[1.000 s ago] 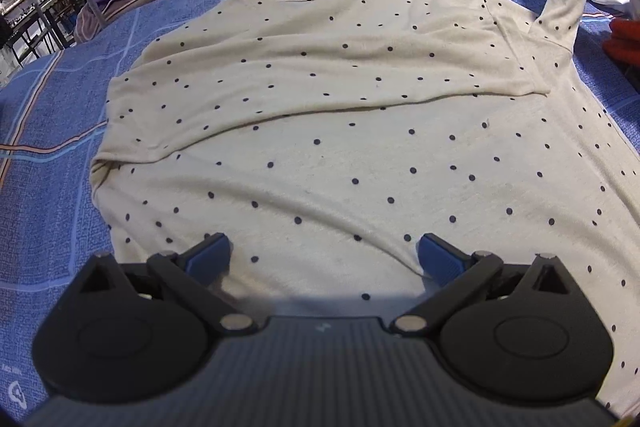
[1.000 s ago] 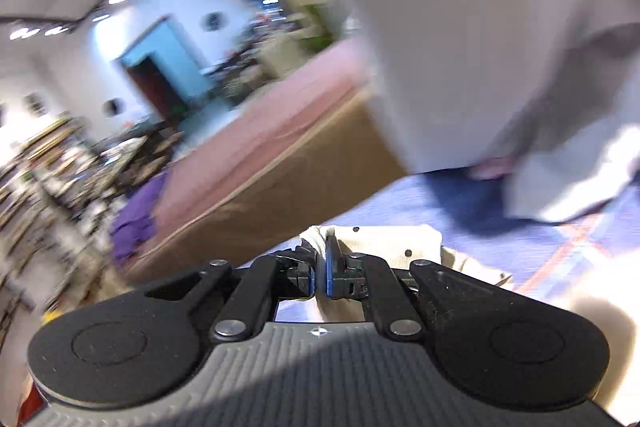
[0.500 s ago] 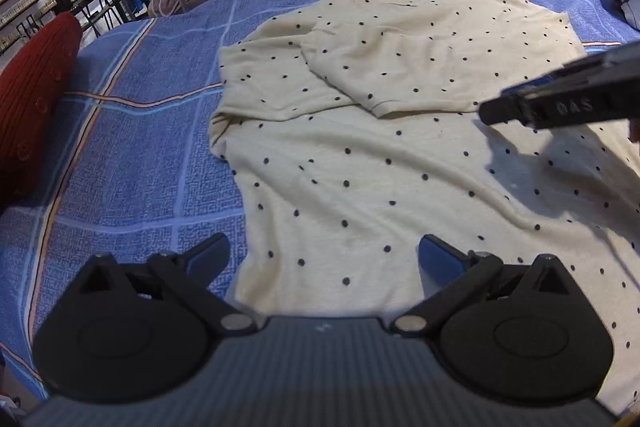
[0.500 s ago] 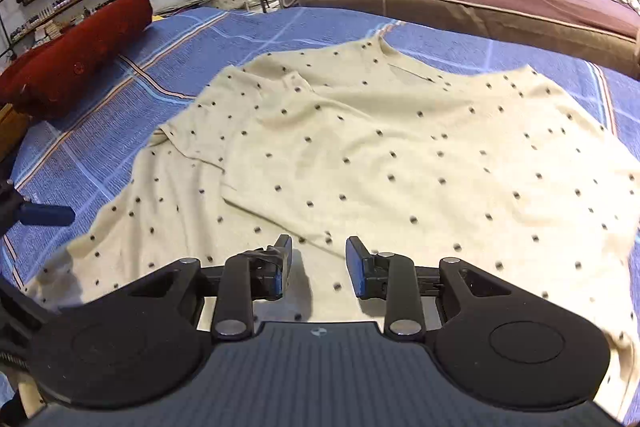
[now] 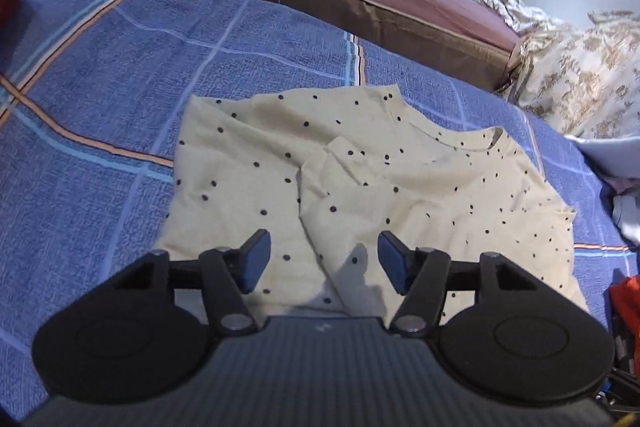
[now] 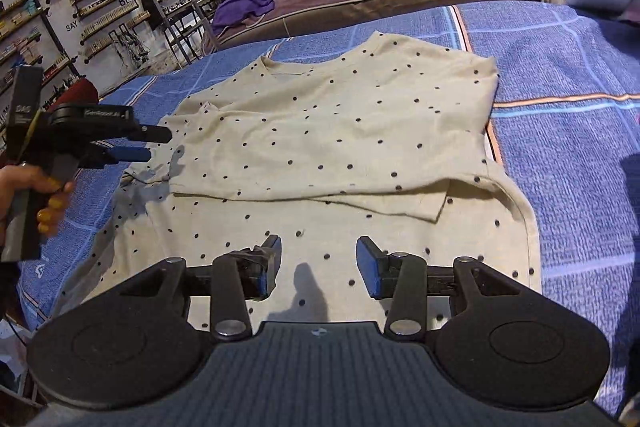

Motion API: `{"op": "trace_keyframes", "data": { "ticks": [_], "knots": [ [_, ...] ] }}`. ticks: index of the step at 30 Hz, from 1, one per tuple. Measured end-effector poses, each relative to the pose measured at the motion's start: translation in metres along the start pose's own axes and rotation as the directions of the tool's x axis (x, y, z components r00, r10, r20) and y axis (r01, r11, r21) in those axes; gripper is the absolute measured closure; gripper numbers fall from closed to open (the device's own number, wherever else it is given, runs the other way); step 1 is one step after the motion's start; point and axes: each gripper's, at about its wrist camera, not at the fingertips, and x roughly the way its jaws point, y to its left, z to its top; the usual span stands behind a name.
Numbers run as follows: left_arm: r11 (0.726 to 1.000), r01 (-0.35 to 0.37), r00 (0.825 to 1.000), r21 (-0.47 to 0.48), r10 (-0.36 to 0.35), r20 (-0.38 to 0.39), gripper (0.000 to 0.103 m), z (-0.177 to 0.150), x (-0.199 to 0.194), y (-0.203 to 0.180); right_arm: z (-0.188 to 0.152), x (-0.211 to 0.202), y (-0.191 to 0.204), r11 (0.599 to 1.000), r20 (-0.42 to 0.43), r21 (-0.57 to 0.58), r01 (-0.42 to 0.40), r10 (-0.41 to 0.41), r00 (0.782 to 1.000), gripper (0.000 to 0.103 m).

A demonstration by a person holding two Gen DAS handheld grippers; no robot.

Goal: Fold small clothes

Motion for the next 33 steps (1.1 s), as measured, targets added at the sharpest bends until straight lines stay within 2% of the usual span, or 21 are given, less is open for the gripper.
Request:
{"op": "trace_keyframes", "data": {
  "ticks": [1, 3, 4, 5, 6, 7, 9, 12, 14, 16, 18, 20, 21, 22, 24, 26, 28, 30, 32, 33],
  "knots": [
    [0.999, -0.035, 0.999, 0.025, 0.036, -0.032, 0.036, 0.001, 0.013, -0.007, -0.003, -0.001, -0.001, 1.0, -0.001, 0.011, -0.002, 0.002, 1.0, 0.031],
    [0.996, -0.083, 0.994, 0.045, 0.085, -0.066, 0.037, -0.001, 0.03, -0.018, -0.007, -0.004, -0.003, 1.0, -0.005, 0.03, -0.006, 0.006, 1.0, 0.031],
    [0.995, -0.091, 0.995, 0.048, 0.093, -0.045, 0.045, -0.002, 0.032, -0.023, -0.008, -0.005, -0.004, 0.999, -0.003, 0.033, -0.004, 0.005, 1.0, 0.031],
    [0.995, -0.086, 0.996, 0.056, 0.088, -0.022, 0.058, -0.002, 0.032, -0.03, -0.008, -0.007, -0.005, 0.999, 0.003, 0.033, 0.0, 0.0, 1.0, 0.031],
    [0.995, -0.078, 0.997, 0.067, 0.08, -0.015, 0.087, 0.0, 0.032, -0.036, -0.009, -0.009, -0.007, 1.0, 0.009, 0.03, 0.006, -0.007, 1.0, 0.031],
    [0.994, -0.079, 0.997, 0.078, 0.08, -0.004, 0.096, 0.002, 0.03, -0.044, -0.008, -0.009, -0.008, 1.0, 0.012, 0.027, 0.012, -0.012, 1.0, 0.031],
    [0.987, -0.092, 0.995, 0.132, 0.085, 0.055, 0.097, 0.004, 0.022, -0.067, -0.008, -0.01, -0.013, 0.999, 0.021, 0.038, 0.022, -0.023, 1.0, 0.031],
    [0.952, -0.075, 0.992, 0.297, 0.041, 0.118, 0.097, -0.008, 0.011, -0.117, -0.007, -0.012, -0.019, 0.997, 0.036, 0.065, 0.03, -0.032, 0.999, 0.031],
    [0.92, 0.005, 0.996, 0.392, -0.038, 0.077, 0.097, -0.029, 0.01, -0.148, -0.008, -0.013, -0.02, 0.997, 0.043, 0.066, 0.035, -0.038, 0.998, 0.031],
    [0.901, 0.075, 0.996, 0.426, -0.087, 0.008, 0.094, -0.051, 0.015, -0.169, -0.009, -0.013, -0.022, 0.996, 0.044, 0.075, 0.039, -0.043, 0.998, 0.031],
    [0.893, 0.091, 0.996, 0.441, -0.085, -0.034, 0.094, -0.076, 0.02, -0.179, -0.01, -0.014, -0.026, 0.995, 0.044, 0.088, 0.052, -0.056, 0.997, 0.031],
    [0.888, 0.093, 0.995, 0.451, -0.072, -0.064, 0.088, -0.094, 0.025, -0.178, -0.01, -0.015, -0.029, 0.994, 0.043, 0.095, 0.061, -0.066, 0.997, 0.031],
    [0.889, 0.093, 0.995, 0.448, -0.066, -0.076, 0.071, -0.099, 0.025, -0.175, -0.01, -0.016, -0.03, 0.993, 0.044, 0.097, 0.062, -0.067, 0.997, 0.031],
    [0.894, 0.082, 0.996, 0.441, -0.054, -0.077, 0.041, -0.1, 0.022, -0.172, -0.011, -0.017, -0.031, 0.993, 0.046, 0.099, 0.062, -0.067, 0.997, 0.031],
    [0.903, 0.035, 0.999, 0.428, -0.037, -0.004, 0.02, -0.099, 0.007, -0.16, -0.011, -0.018, -0.034, 0.993, 0.047, 0.101, 0.065, -0.07, 0.996, 0.031],
    [0.905, -0.005, 0.995, 0.425, -0.038, 0.092, 0.02, -0.085, -0.009, -0.149, -0.012, -0.017, -0.036, 0.992, 0.047, 0.11, 0.069, -0.074, 0.996, 0.031],
    [0.914, -0.048, 0.99, 0.402, -0.009, 0.139, 0.022, -0.067, -0.015, -0.137, -0.014, -0.016, -0.037, 0.991, 0.045, 0.115, 0.066, -0.072, 0.996, 0.031],
    [0.945, -0.07, 0.99, 0.318, 0.028, 0.135, 0.028, -0.042, -0.013, -0.116, -0.015, -0.015, -0.036, 0.991, 0.042, 0.116, 0.063, -0.068, 0.997, 0.031],
    [0.977, -0.041, 0.995, 0.211, 0.02, 0.102, 0.033, -0.026, -0.005, -0.094, -0.016, -0.015, -0.035, 0.992, 0.041, 0.114, 0.057, -0.062, 0.997, 0.031],
    [0.984, -0.023, 0.997, 0.176, 0.009, 0.081, 0.034, -0.02, 0.0, -0.087, -0.017, -0.016, -0.034, 0.992, 0.04, 0.112, 0.055, -0.06, 0.997, 0.031]
  ]
}}
